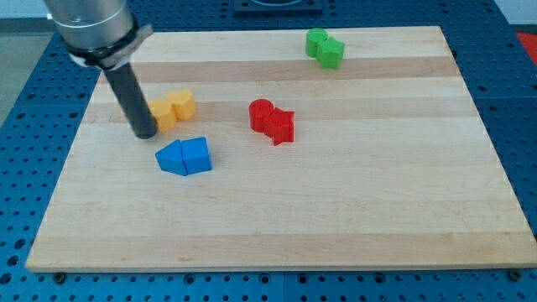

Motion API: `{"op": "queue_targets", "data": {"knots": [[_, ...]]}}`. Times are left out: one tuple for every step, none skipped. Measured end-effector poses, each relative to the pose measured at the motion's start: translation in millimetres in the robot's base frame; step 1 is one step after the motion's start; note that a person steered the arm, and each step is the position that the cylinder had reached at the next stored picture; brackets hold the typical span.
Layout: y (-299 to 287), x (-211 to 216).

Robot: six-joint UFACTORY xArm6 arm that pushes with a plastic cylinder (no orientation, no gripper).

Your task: Move the yellow hexagon along with yellow heart a bit right

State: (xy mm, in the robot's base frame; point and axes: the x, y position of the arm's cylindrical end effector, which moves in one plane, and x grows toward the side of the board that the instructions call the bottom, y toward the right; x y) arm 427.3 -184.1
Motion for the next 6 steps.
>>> {"op": "queue_targets", "data": {"knots": [[-12.2,0.0],[-36.7,-8.8],[-37.4,-25.2],[-5.5,-31.6],[3.6,-31.6],[3.6,-31.7]]}}
